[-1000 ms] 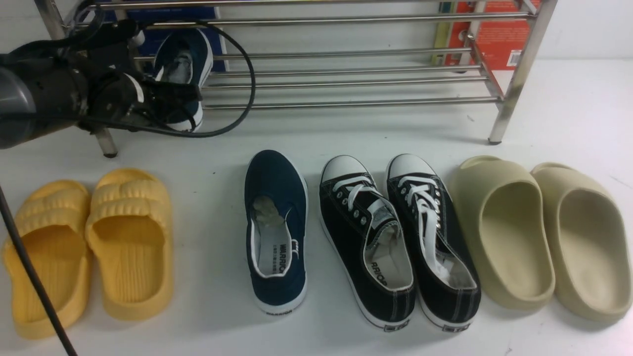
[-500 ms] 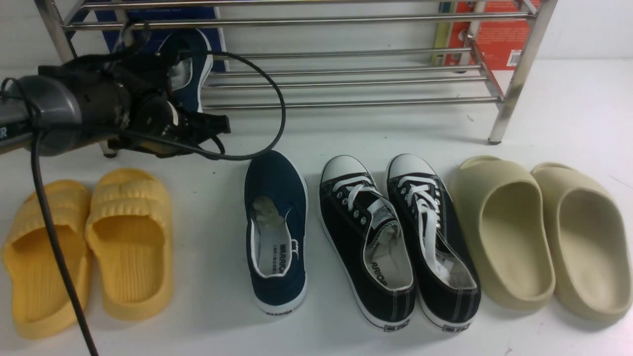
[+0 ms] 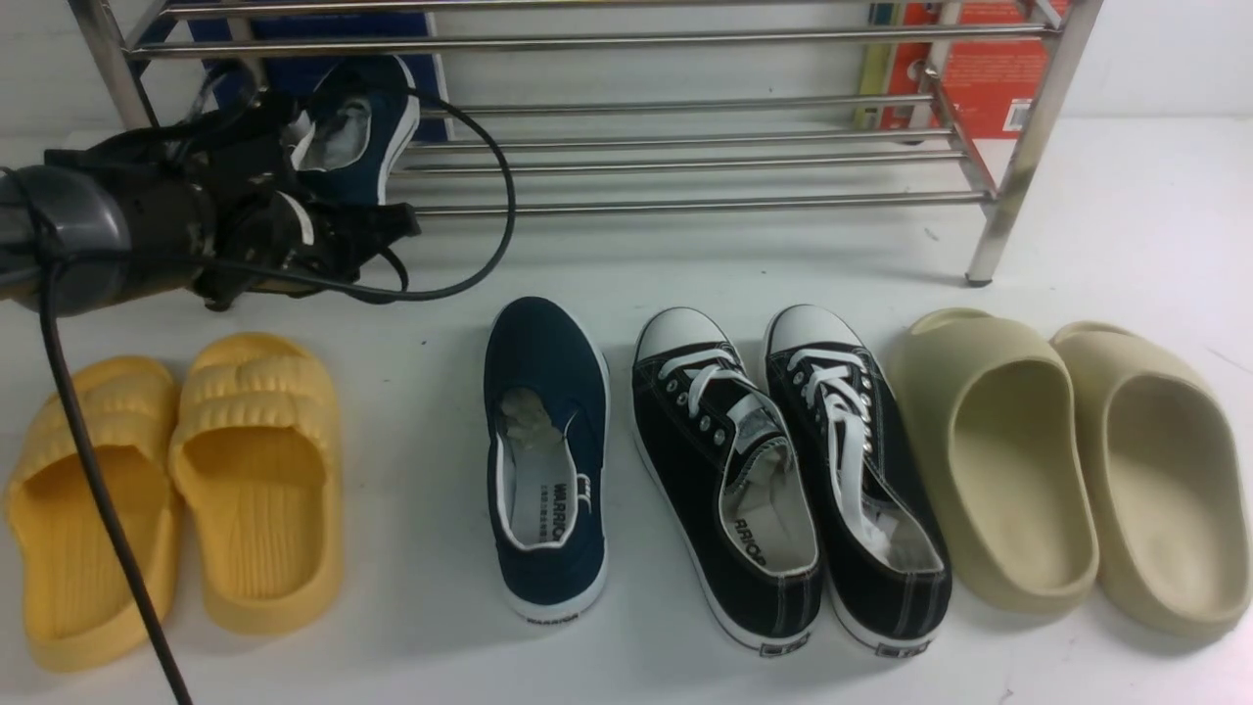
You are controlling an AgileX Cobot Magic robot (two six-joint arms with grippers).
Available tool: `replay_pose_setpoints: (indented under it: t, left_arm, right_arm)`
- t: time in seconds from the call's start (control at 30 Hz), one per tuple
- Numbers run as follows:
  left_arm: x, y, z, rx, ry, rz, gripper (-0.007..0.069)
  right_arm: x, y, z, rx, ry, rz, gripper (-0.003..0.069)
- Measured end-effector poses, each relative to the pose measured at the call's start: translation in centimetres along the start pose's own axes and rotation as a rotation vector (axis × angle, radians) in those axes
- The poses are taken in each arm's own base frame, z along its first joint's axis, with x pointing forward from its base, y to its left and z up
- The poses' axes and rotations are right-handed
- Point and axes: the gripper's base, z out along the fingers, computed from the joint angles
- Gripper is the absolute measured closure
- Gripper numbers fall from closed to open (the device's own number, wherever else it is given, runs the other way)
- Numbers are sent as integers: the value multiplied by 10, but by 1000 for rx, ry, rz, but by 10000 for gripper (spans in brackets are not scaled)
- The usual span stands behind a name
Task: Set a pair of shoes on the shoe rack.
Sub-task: Use the left arm to put a shoe into the shoe rack, then use the left arm to grab the shoe closest to it
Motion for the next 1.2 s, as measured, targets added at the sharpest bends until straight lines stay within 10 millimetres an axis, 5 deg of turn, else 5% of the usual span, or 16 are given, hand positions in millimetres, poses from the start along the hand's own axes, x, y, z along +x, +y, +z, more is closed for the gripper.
replay_pose_setpoints:
  t: [0.43, 0.8, 1.07, 1.2]
  left_arm:
    - [-2, 0, -8, -24, 11, 23, 638]
    - [-14, -35, -88, -81, 53, 74, 638]
    - [47, -71, -182, 69, 203, 118, 638]
    - [94, -84, -197, 93, 404, 171, 638]
  right_arm:
    - [0, 0, 0, 0, 0, 0, 419]
    - [0, 0, 0, 0, 0, 0, 419]
    - [0, 0, 0, 1, 0, -2, 419]
    - [0, 0, 0, 0, 0, -1, 419]
